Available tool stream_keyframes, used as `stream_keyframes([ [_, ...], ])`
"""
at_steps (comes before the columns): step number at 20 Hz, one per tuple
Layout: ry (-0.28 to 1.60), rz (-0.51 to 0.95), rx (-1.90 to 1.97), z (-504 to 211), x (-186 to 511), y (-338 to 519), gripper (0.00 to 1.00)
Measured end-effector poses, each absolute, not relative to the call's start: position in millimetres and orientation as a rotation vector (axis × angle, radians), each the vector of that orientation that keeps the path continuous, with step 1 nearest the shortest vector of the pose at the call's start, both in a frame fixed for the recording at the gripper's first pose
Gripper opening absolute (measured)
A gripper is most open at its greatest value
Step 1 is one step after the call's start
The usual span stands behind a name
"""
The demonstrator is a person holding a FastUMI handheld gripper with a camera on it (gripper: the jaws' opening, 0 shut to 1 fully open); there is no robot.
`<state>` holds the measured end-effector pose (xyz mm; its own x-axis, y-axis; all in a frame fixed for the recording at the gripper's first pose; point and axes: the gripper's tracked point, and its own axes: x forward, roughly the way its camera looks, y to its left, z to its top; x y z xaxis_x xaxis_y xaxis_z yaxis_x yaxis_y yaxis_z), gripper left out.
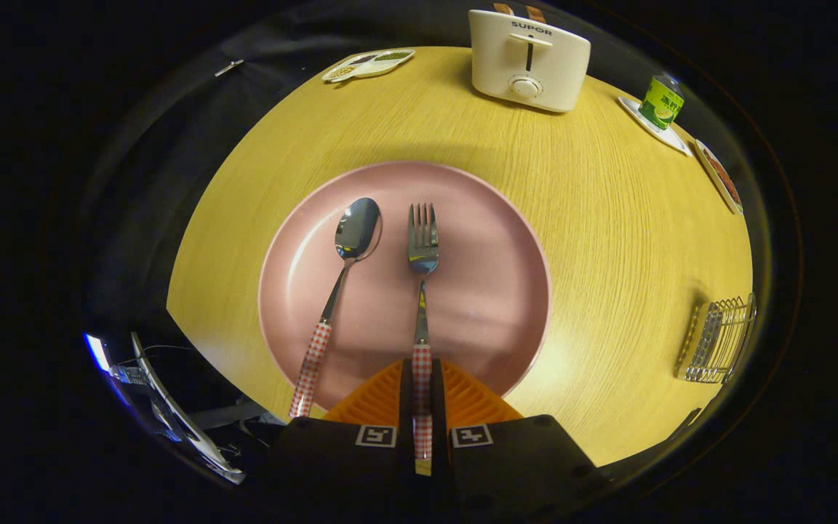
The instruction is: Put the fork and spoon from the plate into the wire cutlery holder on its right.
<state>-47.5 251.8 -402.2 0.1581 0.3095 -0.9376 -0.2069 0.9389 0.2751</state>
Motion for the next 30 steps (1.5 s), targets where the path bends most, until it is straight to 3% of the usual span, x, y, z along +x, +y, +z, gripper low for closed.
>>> stream_keyframes([
  [7, 1.27, 0.425, 0.208, -336, -40, 226, 0.13],
  [16, 1.15, 0.358, 0.199, -260, -42, 81, 0.13],
  [22, 1.24, 0.288, 0.171, -252, -65, -28, 0.13],
  [30, 1.554, 0.329, 0.014, -287, -96, -94, 0.12],
])
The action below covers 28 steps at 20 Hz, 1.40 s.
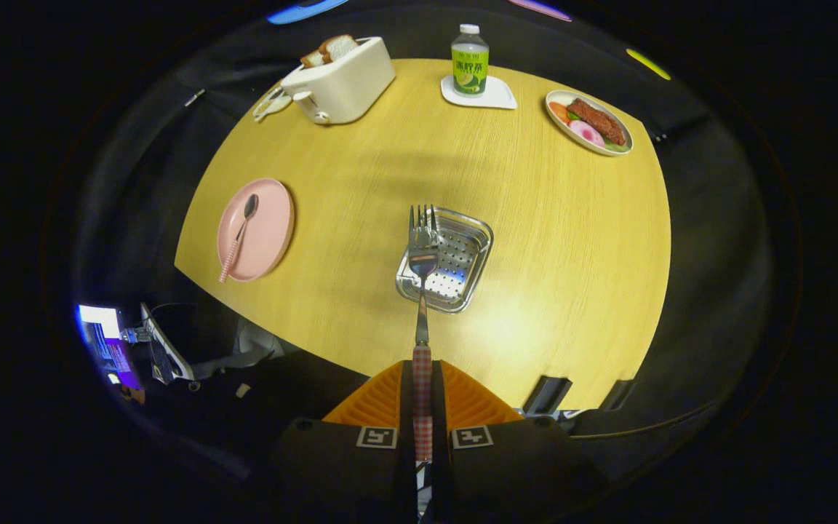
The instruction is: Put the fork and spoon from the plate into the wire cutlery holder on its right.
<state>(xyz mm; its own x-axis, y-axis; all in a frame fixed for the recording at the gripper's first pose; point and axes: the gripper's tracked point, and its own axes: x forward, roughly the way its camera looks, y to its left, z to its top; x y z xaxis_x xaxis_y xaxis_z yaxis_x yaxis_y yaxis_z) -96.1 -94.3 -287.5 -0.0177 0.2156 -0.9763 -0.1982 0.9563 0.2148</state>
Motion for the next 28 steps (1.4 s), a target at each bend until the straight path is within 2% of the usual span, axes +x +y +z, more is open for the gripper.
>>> stream_keyframes([
  [7, 1.814, 0.373, -0.076, -317, -94, -107, 0.13],
  [15, 1.952, 0.346, -0.101, -338, -76, -105, 0.13],
  [22, 1.938, 0.344, -0.047, -339, -64, -97, 0.18],
  [28, 1.721, 0.338, 0.106, -316, -30, -82, 0.21],
])
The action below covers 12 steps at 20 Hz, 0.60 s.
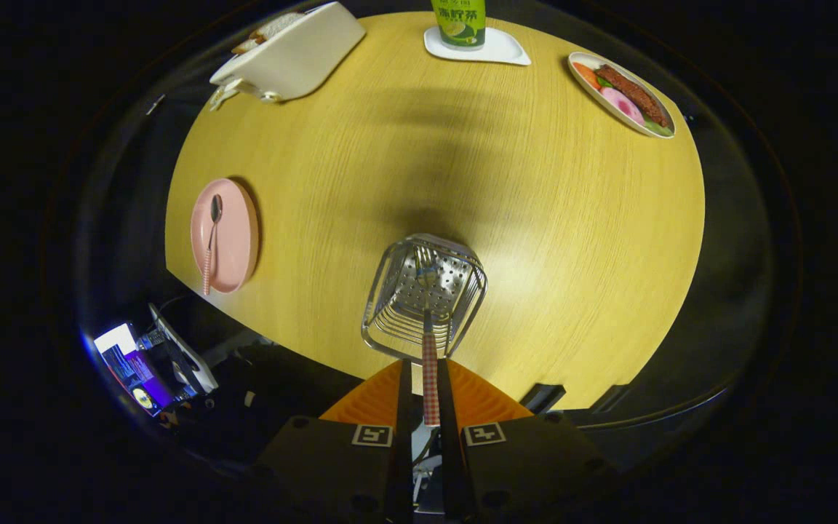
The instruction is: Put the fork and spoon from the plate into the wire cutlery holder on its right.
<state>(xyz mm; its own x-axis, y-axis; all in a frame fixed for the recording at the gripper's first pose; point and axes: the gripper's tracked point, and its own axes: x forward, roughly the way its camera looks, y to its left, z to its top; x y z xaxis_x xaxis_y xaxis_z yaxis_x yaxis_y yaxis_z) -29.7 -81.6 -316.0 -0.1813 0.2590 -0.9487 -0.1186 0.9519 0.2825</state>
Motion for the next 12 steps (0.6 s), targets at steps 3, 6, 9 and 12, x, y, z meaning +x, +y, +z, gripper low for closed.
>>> stream_keyframes([
  [3, 1.574, 0.345, 0.183, -292, -21, -66, 0.21],
  [6, 1.455, 0.391, 0.244, -266, -20, -29, 0.21],
  [9, 1.38, 0.467, 0.291, -242, -30, 24, 0.24],
  [12, 1.363, 0.543, 0.322, -232, -42, 83, 0.3],
])
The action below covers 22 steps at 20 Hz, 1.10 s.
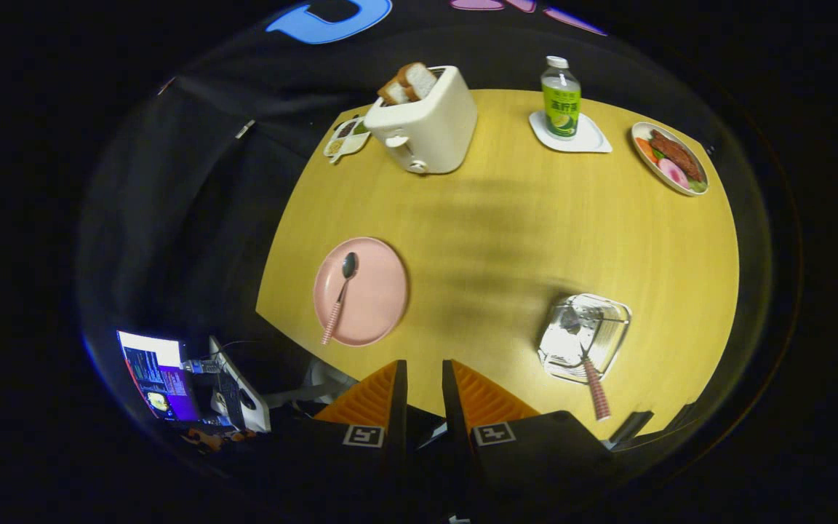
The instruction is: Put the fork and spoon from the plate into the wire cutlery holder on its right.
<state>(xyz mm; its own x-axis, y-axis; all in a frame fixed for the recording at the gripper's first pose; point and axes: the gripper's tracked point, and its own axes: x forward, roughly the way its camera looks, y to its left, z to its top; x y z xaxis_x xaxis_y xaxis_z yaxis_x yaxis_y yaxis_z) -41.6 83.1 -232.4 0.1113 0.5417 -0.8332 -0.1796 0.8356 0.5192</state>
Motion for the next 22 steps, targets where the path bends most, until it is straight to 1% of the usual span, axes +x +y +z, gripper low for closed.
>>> stream_keyframes([
  [2, 1.378, 0.601, 0.338, -233, -51, 128, 0.37],
  [3, 1.388, 0.627, 0.346, -238, -51, 152, 0.39],
  [7, 1.441, 0.65, 0.392, -261, -55, 228, 0.4],
  [11, 1.49, 0.646, 0.346, -292, -61, 274, 0.4],
  [14, 1.517, 0.612, 0.302, -320, -61, 294, 0.4],
  [18, 1.548, 0.522, 0.297, -359, -57, 307, 0.4],
  [22, 1.583, 0.481, 0.302, -380, -61, 319, 0.4],
])
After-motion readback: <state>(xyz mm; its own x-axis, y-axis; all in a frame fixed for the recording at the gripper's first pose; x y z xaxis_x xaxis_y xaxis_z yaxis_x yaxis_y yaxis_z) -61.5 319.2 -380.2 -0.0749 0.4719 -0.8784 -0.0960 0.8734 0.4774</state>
